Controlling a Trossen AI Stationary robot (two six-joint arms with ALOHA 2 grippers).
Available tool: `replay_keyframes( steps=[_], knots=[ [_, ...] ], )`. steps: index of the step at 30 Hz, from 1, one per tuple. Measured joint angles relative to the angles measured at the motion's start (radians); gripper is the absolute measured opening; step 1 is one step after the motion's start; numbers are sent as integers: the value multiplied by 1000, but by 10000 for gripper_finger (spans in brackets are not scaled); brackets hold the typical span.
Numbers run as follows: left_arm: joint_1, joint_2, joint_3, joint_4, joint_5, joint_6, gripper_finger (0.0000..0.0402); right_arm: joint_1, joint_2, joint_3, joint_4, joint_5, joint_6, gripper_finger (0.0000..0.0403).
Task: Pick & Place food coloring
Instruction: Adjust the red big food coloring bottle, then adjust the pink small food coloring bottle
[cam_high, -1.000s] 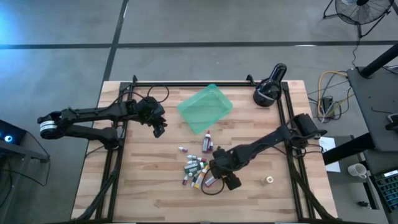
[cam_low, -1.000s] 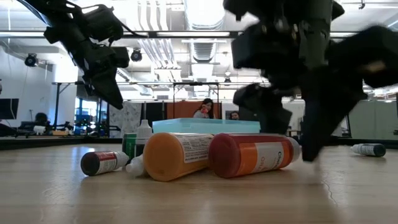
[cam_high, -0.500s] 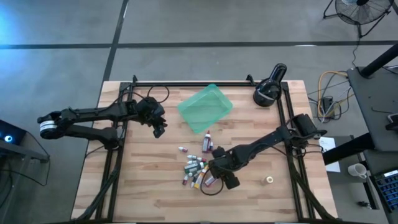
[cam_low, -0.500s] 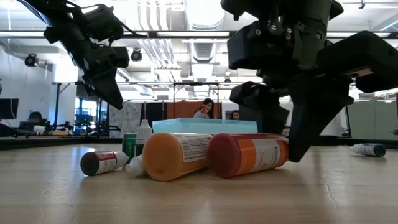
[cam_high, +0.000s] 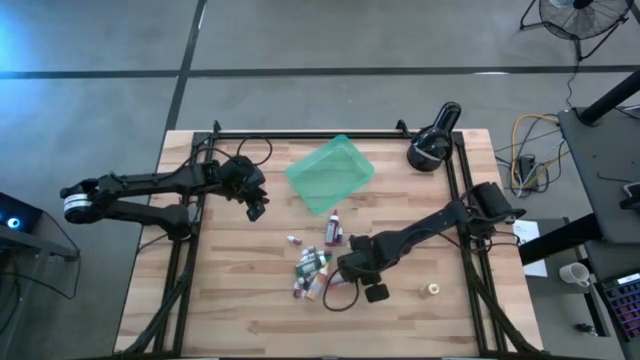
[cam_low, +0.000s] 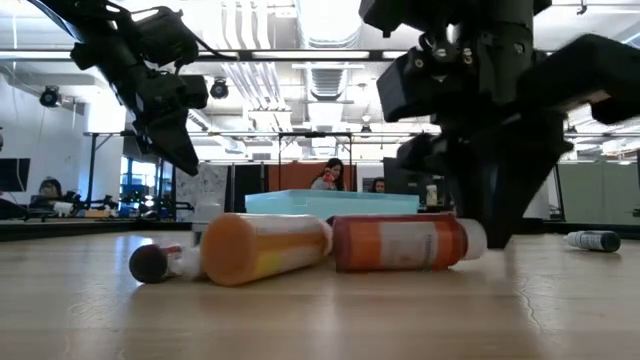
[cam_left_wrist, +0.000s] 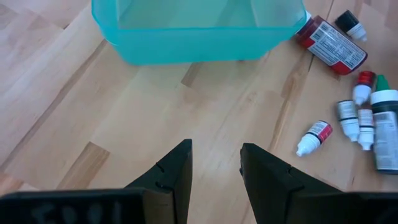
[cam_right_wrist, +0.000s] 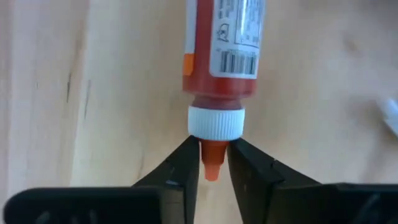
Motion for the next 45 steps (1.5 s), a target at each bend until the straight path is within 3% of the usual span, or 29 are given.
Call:
replay_keyframes(
  steps=[3, 5, 14, 20, 27, 33, 45],
  knots=[
    [0, 0, 0, 0, -1, 0, 110, -22, -16, 36, -142, -11, 108, 55],
    [0, 0, 0, 2, -1, 0, 110, -46, -17, 62, -251, -80, 184, 44],
    [0, 0, 0, 55, -2, 2, 110, -185, -17, 100, -445, -687, 557, 36],
    [0, 0, 0, 70, -2, 9, 110, -226, -17, 95, -583, -875, 703, 46],
    [0, 0, -20, 82, -2, 16, 110, -242, 1, 32, -701, -882, 713, 49],
    [-9, -2, -52, 84, 11, 3, 110, -240, 24, -12, -713, -932, 670, 58],
    [-18, -5, -57, 89, 28, 1, 110, -246, 26, -18, -711, -934, 670, 61]
  ],
)
